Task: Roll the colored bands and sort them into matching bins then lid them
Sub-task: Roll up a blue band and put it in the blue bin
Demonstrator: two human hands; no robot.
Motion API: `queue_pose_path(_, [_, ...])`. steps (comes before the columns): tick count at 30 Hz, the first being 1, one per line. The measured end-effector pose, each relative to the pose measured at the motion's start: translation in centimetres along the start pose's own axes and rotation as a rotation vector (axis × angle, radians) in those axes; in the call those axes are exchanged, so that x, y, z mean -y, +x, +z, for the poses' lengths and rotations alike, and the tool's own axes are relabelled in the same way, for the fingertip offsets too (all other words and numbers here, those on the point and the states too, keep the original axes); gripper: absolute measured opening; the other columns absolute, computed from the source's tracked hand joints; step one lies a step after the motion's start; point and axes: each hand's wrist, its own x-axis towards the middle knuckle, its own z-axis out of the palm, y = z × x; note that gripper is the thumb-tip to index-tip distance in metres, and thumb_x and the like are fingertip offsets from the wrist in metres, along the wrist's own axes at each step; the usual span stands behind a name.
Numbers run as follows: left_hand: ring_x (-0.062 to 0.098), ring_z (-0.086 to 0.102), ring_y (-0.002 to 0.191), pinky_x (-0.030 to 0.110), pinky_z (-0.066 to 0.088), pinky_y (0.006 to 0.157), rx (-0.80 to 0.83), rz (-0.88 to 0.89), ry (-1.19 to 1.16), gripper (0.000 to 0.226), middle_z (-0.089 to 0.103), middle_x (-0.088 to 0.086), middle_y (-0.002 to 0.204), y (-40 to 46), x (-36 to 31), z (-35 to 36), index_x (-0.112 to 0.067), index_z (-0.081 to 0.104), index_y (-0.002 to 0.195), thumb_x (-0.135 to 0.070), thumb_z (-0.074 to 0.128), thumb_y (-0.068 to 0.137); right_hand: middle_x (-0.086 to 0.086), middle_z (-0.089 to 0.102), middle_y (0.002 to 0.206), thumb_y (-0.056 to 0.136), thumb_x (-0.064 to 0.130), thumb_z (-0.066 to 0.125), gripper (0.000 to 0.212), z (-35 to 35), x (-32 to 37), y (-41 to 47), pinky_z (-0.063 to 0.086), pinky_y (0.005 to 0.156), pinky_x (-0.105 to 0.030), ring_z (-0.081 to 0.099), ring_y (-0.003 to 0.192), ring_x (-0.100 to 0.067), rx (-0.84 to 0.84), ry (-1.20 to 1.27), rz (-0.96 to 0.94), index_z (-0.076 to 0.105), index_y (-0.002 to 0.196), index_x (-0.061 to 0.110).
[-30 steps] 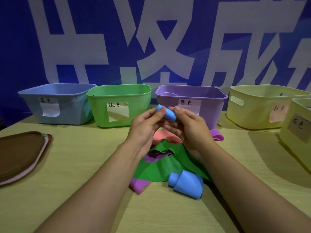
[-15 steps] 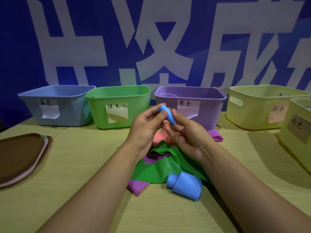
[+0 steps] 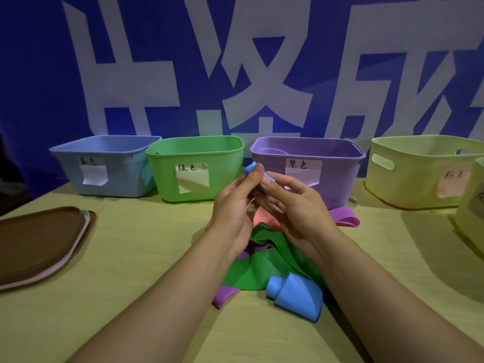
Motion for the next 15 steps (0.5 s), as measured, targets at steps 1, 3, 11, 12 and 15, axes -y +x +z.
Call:
queue_pose_path(1, [0.012,0.070,0.067,0.021,0.055,0.056,-0.019,0.006,-0.001,0.033,0.072,0.008,0.082,0.0,-0.1,-0.1,-0.002,0.070,0.108,-0.024,0.075,0.085,-0.019,0.075,0.113,0.091,-0.001,0.070,0.028,-0.1,0.1,-0.1,0.061,0.072,-0.023,0.076,0.097,-0.022,0.019,-0.032,0.001,0.070,0.119,0.000])
queue_pose_path(3, [0.010,0.067,0.059,0.020,0.054,0.052,-0.074,0.018,0.016,0.024,0.069,0.007,0.076,0.2,-0.5,-0.3,-0.001,0.070,0.104,-0.022,0.071,0.093,-0.016,0.076,0.114,0.093,0.003,0.069,0.028,-0.2,0.1,-0.2,0.060,0.073,-0.022,0.076,0.097,-0.020,0.069,-0.106,-0.014,0.072,0.120,0.006])
queue_pose_path(11, [0.018,0.072,0.074,0.023,0.059,0.066,-0.194,0.117,0.189,0.021,0.074,0.011,0.082,0.5,-1.4,-2.1,-0.003,0.070,0.094,-0.022,0.063,0.101,0.008,0.075,0.115,0.100,0.026,0.065,0.035,0.2,-1.3,-0.6,0.057,0.094,-0.028,0.069,0.105,-0.002,0.158,-0.841,-0.287,0.065,0.135,0.030])
queue_pose_path(12, [0.019,0.072,0.077,0.025,0.060,0.072,-0.209,0.128,0.207,0.022,0.074,0.010,0.084,0.8,-1.8,-2.6,-0.004,0.070,0.095,-0.023,0.063,0.101,0.012,0.073,0.116,0.100,0.028,0.064,0.035,0.5,-1.3,-0.6,0.056,0.095,-0.026,0.067,0.105,0.002,0.149,-0.944,-0.327,0.064,0.135,0.031])
queue_pose_path(15, [0.017,0.070,0.085,0.030,0.058,0.085,-0.277,0.174,0.261,0.023,0.073,0.008,0.087,1.7,-4.5,-5.0,-0.006,0.071,0.094,-0.026,0.063,0.100,0.013,0.071,0.116,0.101,0.036,0.062,0.034,2.1,-1.0,-0.3,0.055,0.095,-0.030,0.065,0.102,0.002,0.105,-1.105,-0.367,0.064,0.134,0.029])
